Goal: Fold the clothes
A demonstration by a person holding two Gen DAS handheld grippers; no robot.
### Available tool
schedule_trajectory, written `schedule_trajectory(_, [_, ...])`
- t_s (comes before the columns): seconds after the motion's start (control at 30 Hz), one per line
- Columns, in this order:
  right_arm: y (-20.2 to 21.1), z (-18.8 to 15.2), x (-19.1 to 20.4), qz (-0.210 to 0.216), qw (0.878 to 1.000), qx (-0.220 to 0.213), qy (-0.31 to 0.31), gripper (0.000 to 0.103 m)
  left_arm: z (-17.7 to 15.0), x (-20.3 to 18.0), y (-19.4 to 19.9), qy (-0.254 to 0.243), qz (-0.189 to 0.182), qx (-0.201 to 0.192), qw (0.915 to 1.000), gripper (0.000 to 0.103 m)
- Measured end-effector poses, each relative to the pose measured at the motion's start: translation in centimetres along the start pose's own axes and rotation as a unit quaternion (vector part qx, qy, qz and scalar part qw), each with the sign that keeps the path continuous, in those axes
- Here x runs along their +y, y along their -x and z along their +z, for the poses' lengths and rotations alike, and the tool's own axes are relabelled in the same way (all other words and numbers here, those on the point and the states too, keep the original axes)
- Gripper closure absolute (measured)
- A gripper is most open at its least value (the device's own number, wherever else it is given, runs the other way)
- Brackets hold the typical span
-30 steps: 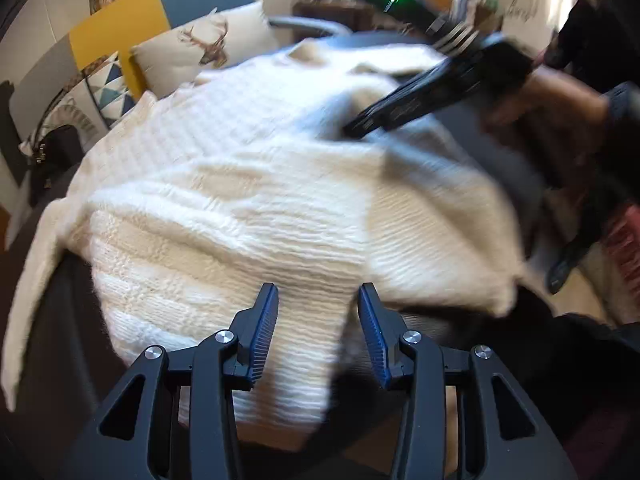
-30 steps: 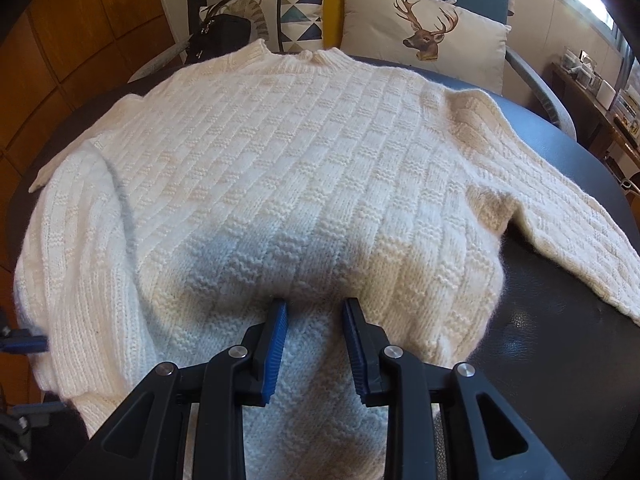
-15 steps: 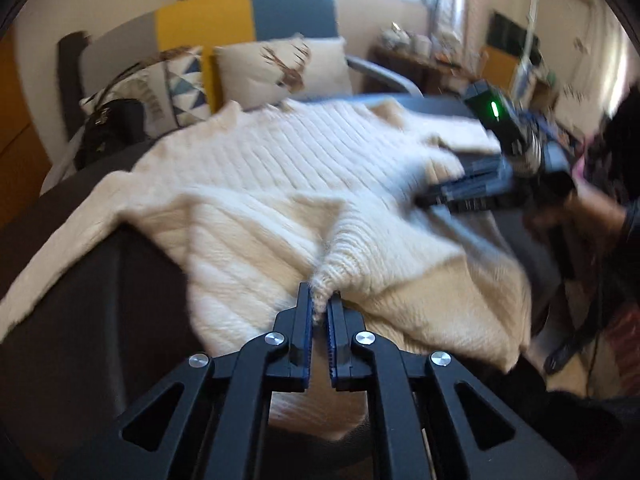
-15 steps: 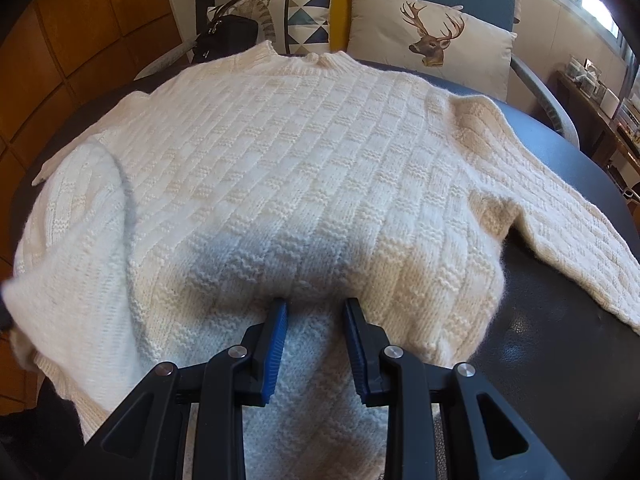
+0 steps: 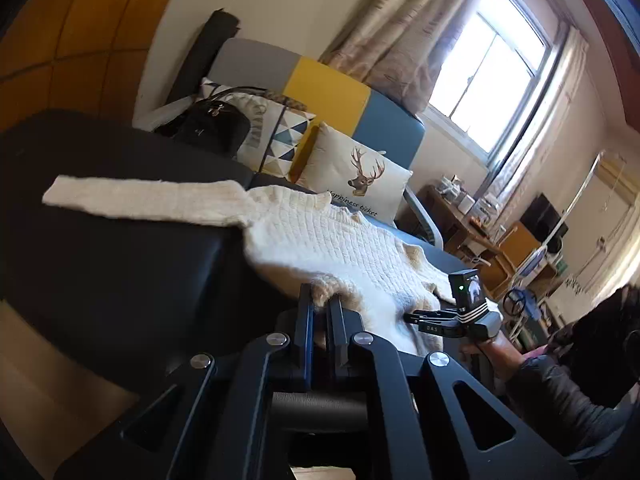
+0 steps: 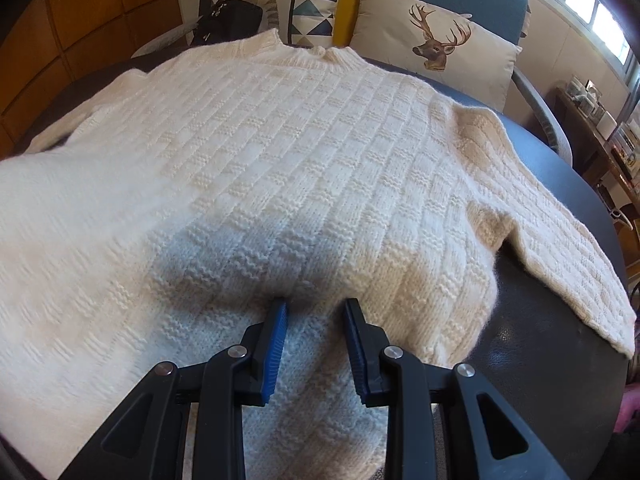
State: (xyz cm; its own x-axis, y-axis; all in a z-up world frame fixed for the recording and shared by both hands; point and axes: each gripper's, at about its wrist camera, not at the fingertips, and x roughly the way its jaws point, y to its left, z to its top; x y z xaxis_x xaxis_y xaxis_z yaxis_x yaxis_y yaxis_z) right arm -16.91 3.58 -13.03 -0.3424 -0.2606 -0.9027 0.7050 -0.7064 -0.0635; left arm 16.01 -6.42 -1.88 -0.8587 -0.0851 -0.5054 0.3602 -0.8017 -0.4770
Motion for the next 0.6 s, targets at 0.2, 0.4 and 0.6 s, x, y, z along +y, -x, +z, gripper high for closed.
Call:
schedule_trajectory(0.2, [-0.1, 0.4, 0.6, -0.055, 0.997, 0.012, 0.060, 0.071, -4.4, 4.0, -4.9, 0.009, 0.076, 0.093, 0.9927, 0.099])
schedule_trajectory(0.4, [0.3, -0.1, -0.8, -0.054, 0.998, 0.009, 0.033, 0.067, -8.6, 7.6, -9.9, 0.027, 0.108, 0.182, 0.9771, 0.099])
schedule_trajectory(0.6, [5.5, -6.7, -5.1, 0.112, 0.984, -0.025, -0.136, 0.067, -7.4, 5.9, -9.1, -0.027, 0.063, 0.189, 0.9797, 0.096])
